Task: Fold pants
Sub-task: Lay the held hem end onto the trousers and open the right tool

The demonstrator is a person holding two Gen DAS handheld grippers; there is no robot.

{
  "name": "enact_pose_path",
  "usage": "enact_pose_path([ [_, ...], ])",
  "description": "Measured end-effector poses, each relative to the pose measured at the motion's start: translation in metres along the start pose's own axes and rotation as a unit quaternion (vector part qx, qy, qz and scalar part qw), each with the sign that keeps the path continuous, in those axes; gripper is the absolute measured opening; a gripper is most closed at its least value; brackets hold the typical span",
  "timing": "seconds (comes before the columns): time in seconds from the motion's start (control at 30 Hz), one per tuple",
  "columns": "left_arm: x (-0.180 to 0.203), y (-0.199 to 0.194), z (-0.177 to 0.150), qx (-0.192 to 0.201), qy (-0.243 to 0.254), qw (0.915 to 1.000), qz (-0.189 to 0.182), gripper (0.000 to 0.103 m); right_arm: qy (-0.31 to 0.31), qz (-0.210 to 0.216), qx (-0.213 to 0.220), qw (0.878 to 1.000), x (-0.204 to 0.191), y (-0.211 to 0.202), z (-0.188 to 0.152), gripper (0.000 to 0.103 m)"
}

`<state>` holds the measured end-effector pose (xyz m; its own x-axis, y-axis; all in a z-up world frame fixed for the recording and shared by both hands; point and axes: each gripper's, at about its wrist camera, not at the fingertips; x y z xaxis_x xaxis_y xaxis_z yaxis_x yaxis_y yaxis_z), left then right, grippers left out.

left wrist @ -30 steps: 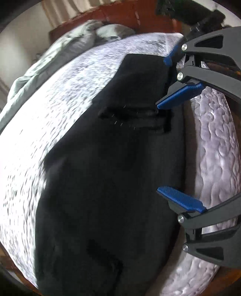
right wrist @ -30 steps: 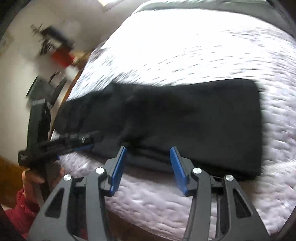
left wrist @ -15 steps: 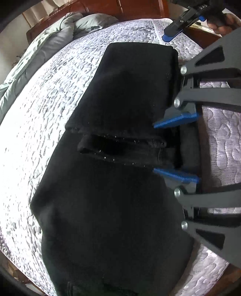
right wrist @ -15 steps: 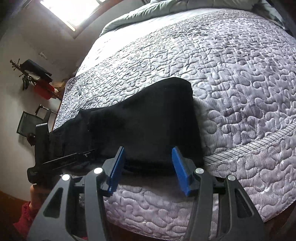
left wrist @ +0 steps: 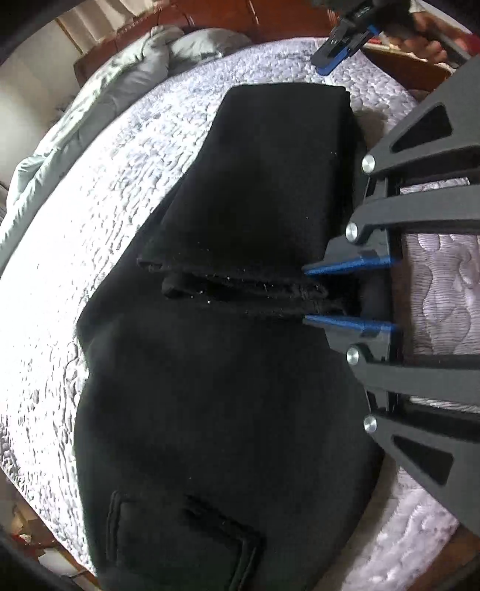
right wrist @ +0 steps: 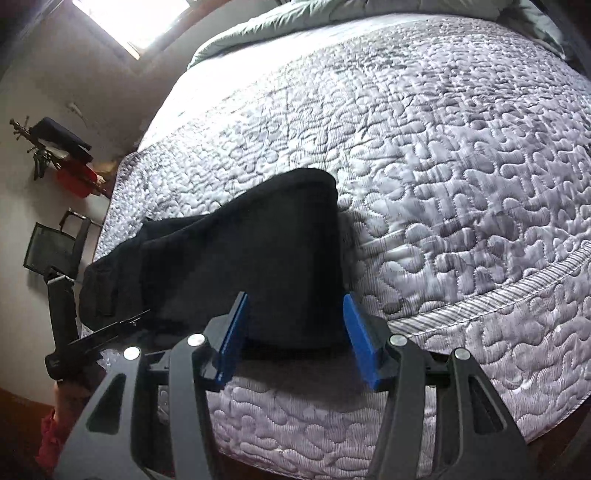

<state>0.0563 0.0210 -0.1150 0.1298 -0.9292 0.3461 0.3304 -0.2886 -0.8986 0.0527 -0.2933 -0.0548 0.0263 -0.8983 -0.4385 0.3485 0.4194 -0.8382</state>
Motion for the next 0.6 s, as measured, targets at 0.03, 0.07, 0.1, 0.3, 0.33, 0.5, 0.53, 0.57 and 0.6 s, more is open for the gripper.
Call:
enact_pose_path([
  [0.03,-0.001,-0.004,0.001,-0.004,-0.003,1.0,-0.006,0.031,-0.003,0.0,-0.003,1.0,-0.002,0.002,0.001,0.053],
  [0.07,-0.002,-0.007,0.002,-0.008,-0.009,0.9999,-0.007,0.041,-0.009,-0.002,-0.004,1.0,-0.005,0.003,0.003,0.053],
  [0.1,-0.007,-0.013,0.003,-0.007,-0.018,0.9998,-0.006,0.049,-0.015,-0.007,-0.003,1.0,-0.007,0.002,0.005,0.053],
  [0.3,-0.002,-0.057,0.02,0.059,-0.015,0.9974,-0.039,0.049,-0.057,-0.009,-0.005,0.998,-0.029,0.003,0.034,0.053],
  [0.33,0.007,-0.056,0.024,0.055,-0.006,0.9971,-0.051,0.049,-0.064,-0.007,-0.008,0.998,-0.034,0.007,0.039,0.053],
  [0.5,0.043,-0.028,0.034,0.025,0.024,0.9968,-0.071,0.049,-0.065,0.005,-0.049,0.997,-0.045,0.041,0.059,0.051],
  [0.53,0.044,-0.017,0.036,0.015,0.024,0.9973,-0.067,0.049,-0.062,0.001,-0.059,0.996,-0.043,0.049,0.061,0.051],
  [0.57,0.038,-0.011,0.037,0.006,0.022,0.998,-0.059,0.049,-0.06,-0.004,-0.064,0.996,-0.041,0.055,0.062,0.049],
  [0.6,0.037,-0.001,0.038,-0.004,0.017,0.9987,-0.047,0.047,-0.057,-0.009,-0.069,0.996,-0.038,0.061,0.062,0.047],
])
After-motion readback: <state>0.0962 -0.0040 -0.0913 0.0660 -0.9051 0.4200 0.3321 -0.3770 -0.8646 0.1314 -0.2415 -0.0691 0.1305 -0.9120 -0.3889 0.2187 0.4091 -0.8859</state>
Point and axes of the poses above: each gripper's, at about its wrist camera, not at the fingertips, and y roughly the way its jaws point, x to its right, z to its top, and after that the axes turned 2 degrees about y, right-handed
